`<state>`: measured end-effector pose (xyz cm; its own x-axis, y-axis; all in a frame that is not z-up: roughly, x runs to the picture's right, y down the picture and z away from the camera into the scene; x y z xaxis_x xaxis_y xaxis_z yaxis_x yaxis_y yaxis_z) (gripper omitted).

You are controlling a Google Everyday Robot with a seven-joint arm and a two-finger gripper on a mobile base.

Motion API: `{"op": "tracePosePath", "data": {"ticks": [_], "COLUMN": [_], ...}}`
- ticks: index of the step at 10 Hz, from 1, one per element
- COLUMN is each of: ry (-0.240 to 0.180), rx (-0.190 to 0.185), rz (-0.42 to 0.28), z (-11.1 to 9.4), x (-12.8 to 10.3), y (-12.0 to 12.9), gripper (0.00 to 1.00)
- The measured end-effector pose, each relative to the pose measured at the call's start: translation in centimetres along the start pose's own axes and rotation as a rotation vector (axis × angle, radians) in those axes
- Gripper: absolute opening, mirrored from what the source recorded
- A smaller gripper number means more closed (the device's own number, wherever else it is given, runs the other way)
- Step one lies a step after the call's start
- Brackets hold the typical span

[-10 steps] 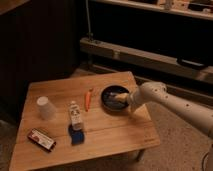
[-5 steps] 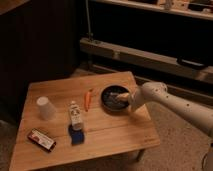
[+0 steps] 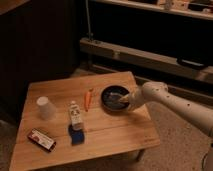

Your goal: Pick up the ceramic bowl

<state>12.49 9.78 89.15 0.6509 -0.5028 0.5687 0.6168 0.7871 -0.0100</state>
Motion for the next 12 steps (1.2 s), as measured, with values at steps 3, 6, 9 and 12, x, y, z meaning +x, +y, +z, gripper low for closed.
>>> {"op": "tracePosePath", "data": {"ticks": [3, 6, 9, 12], "ry": [-0.017, -0.010, -0.015, -0.027], "rx": [-0.019, -0.016, -0.023, -0.038], "rz": [-0.034, -0.050, -0.057, -0.049], "z": [1.6, 1.9, 2.1, 2.4], "x": [-0.5, -0.7, -0.9, -0.9], "y": [-0.6, -1.0, -1.3, -1.2], "gripper": [0.57, 0.35, 0.04, 0.00]}}
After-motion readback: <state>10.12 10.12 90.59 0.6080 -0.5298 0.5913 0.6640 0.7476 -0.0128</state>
